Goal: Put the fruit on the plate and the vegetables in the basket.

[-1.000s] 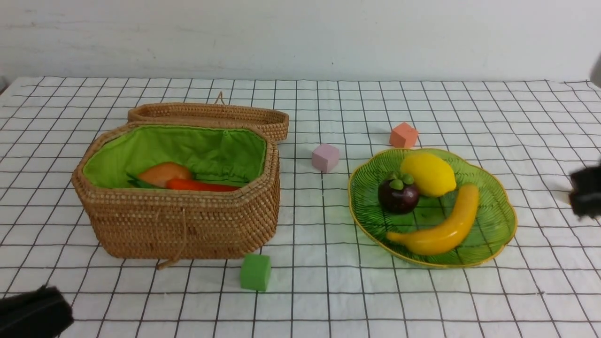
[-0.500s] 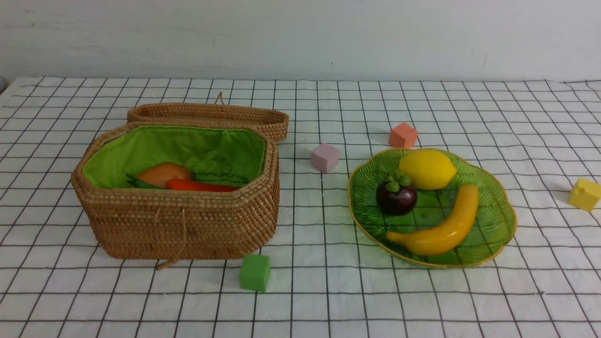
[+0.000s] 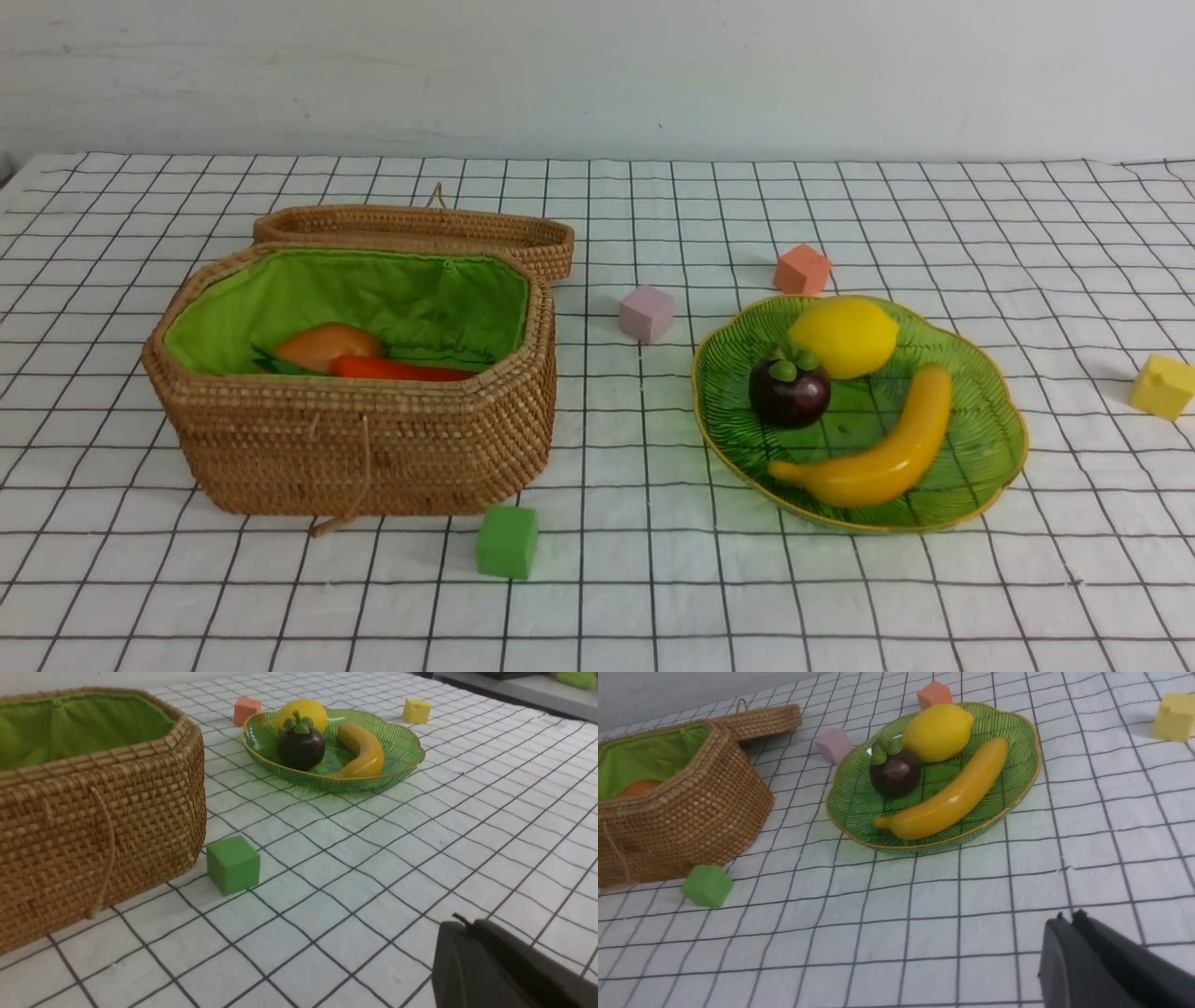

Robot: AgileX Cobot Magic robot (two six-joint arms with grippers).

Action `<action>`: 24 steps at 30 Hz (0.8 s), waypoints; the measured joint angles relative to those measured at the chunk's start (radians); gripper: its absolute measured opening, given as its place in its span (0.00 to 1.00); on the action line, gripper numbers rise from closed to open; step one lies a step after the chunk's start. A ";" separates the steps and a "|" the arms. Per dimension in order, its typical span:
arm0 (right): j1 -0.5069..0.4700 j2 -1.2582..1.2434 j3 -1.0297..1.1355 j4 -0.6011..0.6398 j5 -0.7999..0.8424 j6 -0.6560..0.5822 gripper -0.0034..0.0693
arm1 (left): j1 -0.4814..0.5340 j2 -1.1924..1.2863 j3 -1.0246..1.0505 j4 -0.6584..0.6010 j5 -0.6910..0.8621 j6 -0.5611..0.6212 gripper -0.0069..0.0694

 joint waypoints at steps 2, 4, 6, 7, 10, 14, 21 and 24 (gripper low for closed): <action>-0.001 0.000 0.009 -0.031 -0.029 -0.006 0.07 | 0.000 0.000 0.000 0.000 0.011 0.000 0.07; -0.035 -0.002 0.063 -0.076 -0.169 -0.029 0.05 | 0.000 0.000 0.000 0.000 0.041 0.000 0.07; -0.057 -0.002 0.120 -0.086 -0.268 -0.051 0.04 | 0.000 0.000 0.000 0.000 0.056 0.000 0.07; -0.065 -0.005 0.174 -0.094 -0.331 -0.062 0.04 | 0.000 0.000 0.000 0.000 0.070 0.000 0.07; -0.072 -0.012 0.328 -0.094 -0.423 -0.065 0.04 | 0.000 0.000 0.000 0.000 0.109 0.000 0.07; -0.074 -0.012 0.470 -0.116 -0.488 -0.067 0.04 | 0.000 0.000 0.000 0.000 0.138 0.000 0.07; -0.074 -0.013 0.475 -0.145 -0.504 -0.069 0.04 | 0.000 0.000 0.000 -0.001 0.161 0.000 0.07; -0.074 -0.013 0.475 -0.147 -0.504 -0.069 0.04 | 0.000 0.000 0.000 -0.001 0.164 0.000 0.07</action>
